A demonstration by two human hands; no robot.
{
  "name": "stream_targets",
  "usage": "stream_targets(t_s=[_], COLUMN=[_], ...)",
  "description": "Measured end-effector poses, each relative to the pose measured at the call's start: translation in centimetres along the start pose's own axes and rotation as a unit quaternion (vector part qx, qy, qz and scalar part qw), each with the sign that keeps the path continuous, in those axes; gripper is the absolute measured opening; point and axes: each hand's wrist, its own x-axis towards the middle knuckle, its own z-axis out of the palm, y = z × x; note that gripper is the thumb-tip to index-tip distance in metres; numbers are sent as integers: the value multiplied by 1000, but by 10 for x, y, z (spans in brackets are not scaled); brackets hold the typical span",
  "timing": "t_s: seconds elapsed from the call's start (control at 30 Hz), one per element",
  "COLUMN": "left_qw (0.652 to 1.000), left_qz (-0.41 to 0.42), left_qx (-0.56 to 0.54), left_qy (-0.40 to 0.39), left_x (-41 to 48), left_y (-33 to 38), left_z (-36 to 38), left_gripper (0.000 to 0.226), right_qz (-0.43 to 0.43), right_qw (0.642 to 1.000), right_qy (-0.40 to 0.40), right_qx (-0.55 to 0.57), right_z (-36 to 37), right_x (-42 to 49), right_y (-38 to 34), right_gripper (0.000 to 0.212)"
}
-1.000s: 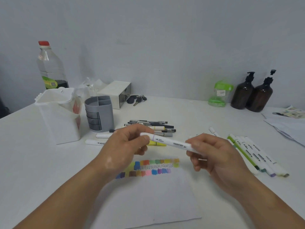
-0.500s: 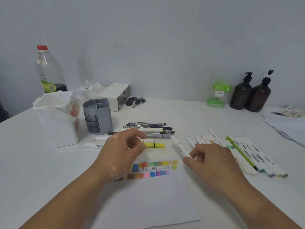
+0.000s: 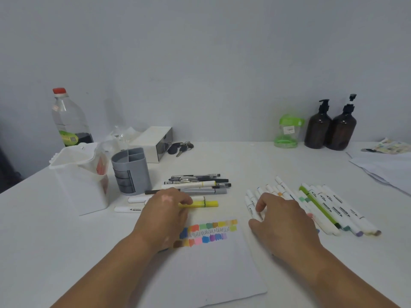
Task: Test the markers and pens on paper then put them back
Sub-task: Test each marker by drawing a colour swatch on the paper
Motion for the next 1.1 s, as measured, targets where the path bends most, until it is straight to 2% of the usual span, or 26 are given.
stream_targets(t_s=[0.13,0.27,0.4,0.47,0.53,0.6,0.67,0.7,0.77,0.87,0.97,1.03,1.1], left_qw=[994,981,962,962,980,995,991,979,934,839,751,718,715], left_qz=[86,95,111,115,112,94,47,10,-68,-137,-168,-179,-175], left_qx=[68,150,220,219,142,3,-129,-204,-350,-524,-635,-669,-672], left_qy=[-17,-82,-117,-112,-79,-22,5,4,-17,-50,-60,-67,-83], left_x=[14,34,45,45,44,45,45,44,36,18,1,-5,-7], left_y=[22,37,43,45,49,55,57,56,48,36,24,16,12], left_z=[8,17,27,28,19,-1,-23,-32,-40,-32,-17,-10,-7], left_gripper=[31,40,24,21,21,18,10,11,15,17,10,9,9], right_qz=[-33,-36,-39,-42,-46,-56,-79,-93,-122,-147,-174,-179,-165], right_qw=[999,996,995,994,992,986,976,971,960,953,940,921,911], right_qy=[0,-8,-6,-5,-6,-11,-19,-25,-39,-80,-146,-167,-154], right_qx=[41,76,95,99,117,158,200,219,249,251,254,303,345], right_z=[-1,-3,-6,-6,-6,-7,-8,-9,-10,-11,-10,-10,-9], right_x=[-3,-6,-4,-3,-3,-5,-7,-8,-11,-14,-15,-15,-15], right_y=[-2,1,3,3,3,2,0,-1,-4,-6,-8,-10,-11], right_gripper=[19,20,16,16,16,14,13,15,26,42,41,34,32])
